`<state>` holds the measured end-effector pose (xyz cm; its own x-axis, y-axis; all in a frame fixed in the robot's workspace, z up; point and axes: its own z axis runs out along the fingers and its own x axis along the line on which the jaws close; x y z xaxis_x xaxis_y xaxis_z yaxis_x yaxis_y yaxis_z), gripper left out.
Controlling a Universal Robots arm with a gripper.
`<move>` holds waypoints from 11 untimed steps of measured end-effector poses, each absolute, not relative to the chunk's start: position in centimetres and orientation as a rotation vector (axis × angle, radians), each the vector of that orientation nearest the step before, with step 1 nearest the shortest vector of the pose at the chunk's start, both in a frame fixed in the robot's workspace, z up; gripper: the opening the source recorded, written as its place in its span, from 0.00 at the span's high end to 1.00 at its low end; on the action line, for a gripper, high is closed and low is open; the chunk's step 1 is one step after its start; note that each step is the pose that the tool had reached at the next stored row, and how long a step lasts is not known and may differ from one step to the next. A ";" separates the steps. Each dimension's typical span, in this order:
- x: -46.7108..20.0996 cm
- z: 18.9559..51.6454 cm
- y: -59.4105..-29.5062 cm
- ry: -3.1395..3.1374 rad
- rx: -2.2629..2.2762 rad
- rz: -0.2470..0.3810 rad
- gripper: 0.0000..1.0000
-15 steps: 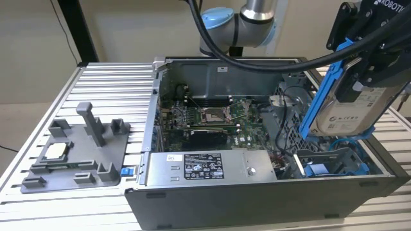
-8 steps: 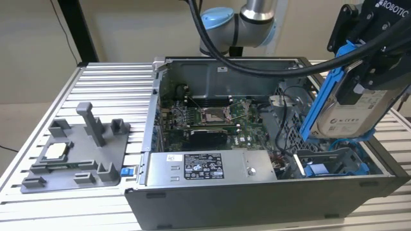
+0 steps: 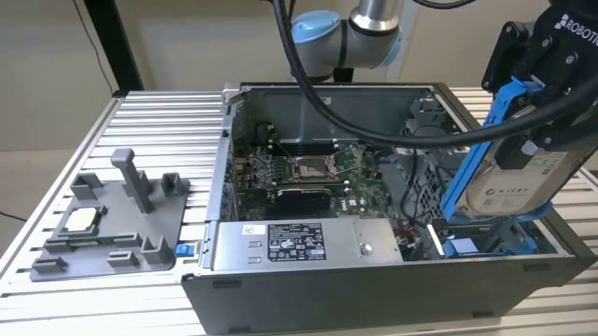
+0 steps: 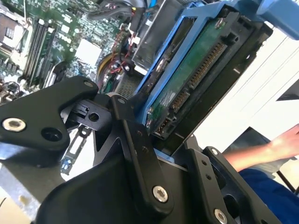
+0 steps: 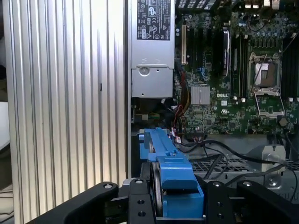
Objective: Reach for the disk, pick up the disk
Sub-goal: 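Pick up the disk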
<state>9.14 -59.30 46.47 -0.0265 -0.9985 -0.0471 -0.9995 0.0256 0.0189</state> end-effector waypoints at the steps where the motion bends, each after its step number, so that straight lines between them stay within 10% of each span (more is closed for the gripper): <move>1: 9.2 46.3 -59.4 2.235 -2.177 0.073 1.00; 11: 10.1 45.9 -59.6 2.235 -2.177 0.072 1.00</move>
